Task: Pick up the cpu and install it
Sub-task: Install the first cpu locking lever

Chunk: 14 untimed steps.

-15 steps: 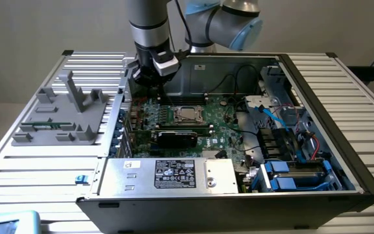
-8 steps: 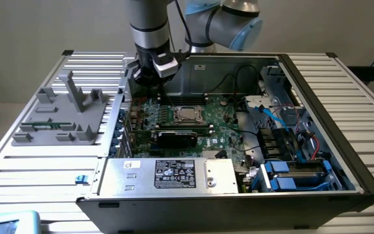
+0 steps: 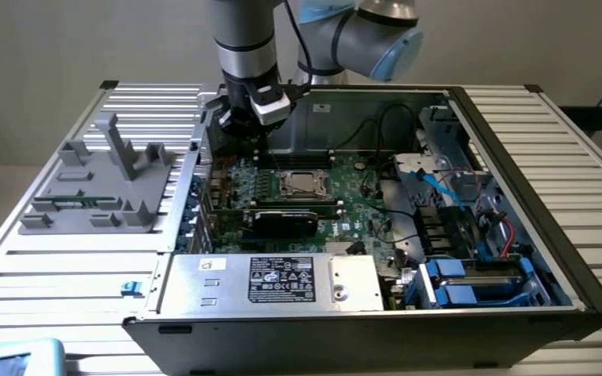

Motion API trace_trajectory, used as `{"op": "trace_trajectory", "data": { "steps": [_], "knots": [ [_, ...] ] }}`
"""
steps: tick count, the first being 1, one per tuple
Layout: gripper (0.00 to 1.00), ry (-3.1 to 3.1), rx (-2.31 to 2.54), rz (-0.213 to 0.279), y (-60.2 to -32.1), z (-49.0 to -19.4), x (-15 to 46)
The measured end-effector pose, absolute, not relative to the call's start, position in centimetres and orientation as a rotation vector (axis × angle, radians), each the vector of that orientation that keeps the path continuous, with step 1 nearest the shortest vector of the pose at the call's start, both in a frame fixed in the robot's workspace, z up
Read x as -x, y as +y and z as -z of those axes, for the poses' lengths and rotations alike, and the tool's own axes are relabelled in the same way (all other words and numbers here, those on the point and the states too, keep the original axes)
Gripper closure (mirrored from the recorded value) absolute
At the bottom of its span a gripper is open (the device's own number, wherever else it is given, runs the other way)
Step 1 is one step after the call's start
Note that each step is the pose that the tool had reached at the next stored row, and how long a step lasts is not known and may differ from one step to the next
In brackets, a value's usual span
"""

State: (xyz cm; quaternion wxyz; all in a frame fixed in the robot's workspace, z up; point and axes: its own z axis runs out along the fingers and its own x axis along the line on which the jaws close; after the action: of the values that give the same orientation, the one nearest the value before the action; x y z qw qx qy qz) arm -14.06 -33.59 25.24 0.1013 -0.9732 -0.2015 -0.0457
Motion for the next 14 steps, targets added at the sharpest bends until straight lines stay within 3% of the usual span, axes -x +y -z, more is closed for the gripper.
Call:
{"op": "trace_trajectory", "data": {
  "steps": [14],
  "knots": [
    [0.89,-0.562,2.866,0.142,-33.6,-25.2,12.6]
  ]
}}
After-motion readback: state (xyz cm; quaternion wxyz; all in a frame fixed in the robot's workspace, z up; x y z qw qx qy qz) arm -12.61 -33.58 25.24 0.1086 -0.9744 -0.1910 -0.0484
